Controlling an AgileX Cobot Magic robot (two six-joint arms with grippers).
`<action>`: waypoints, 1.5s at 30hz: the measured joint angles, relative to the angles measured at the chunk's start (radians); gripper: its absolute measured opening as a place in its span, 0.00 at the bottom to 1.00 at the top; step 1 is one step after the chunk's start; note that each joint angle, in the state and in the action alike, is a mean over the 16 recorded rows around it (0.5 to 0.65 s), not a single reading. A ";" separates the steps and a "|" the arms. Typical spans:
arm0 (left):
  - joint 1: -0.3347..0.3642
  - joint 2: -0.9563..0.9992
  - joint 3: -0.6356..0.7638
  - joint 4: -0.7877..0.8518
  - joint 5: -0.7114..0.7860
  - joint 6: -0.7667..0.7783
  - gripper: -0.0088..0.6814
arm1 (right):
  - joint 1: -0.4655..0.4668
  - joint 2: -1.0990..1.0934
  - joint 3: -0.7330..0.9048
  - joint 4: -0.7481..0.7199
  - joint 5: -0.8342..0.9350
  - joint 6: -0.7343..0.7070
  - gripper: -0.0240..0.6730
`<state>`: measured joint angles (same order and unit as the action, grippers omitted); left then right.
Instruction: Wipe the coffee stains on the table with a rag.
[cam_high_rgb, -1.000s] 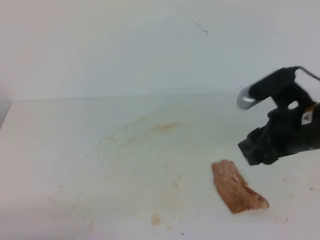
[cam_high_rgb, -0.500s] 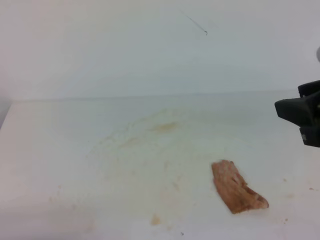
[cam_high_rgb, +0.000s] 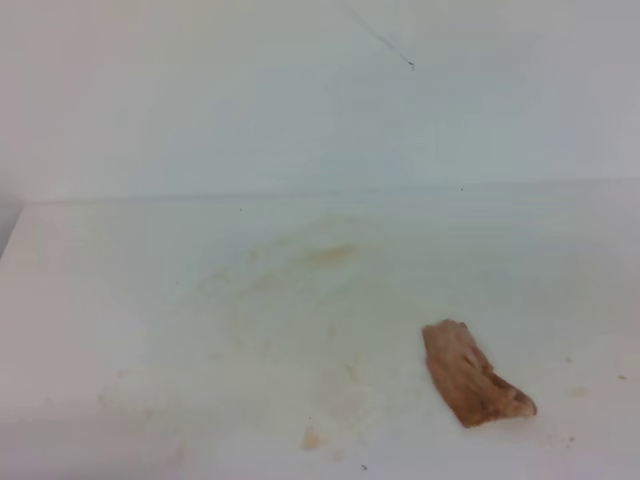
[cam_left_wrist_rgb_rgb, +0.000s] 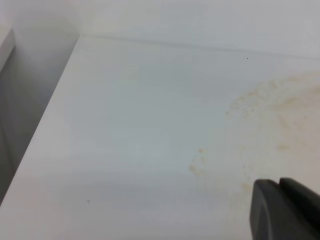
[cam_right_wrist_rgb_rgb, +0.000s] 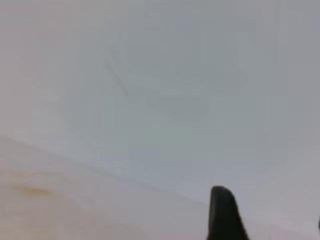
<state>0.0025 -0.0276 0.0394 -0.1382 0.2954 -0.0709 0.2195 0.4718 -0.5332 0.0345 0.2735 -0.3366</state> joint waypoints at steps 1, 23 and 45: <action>0.000 0.000 0.000 0.000 0.000 0.000 0.01 | -0.026 -0.056 0.049 0.001 -0.009 0.003 0.59; 0.000 0.000 0.000 0.000 0.000 0.000 0.01 | -0.193 -0.499 0.565 0.030 0.051 0.061 0.59; 0.000 0.000 0.000 0.000 0.000 0.000 0.01 | -0.216 -0.501 0.568 0.035 0.031 0.077 0.08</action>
<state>0.0025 -0.0276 0.0394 -0.1382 0.2954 -0.0709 0.0039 -0.0288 0.0352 0.0699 0.3042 -0.2596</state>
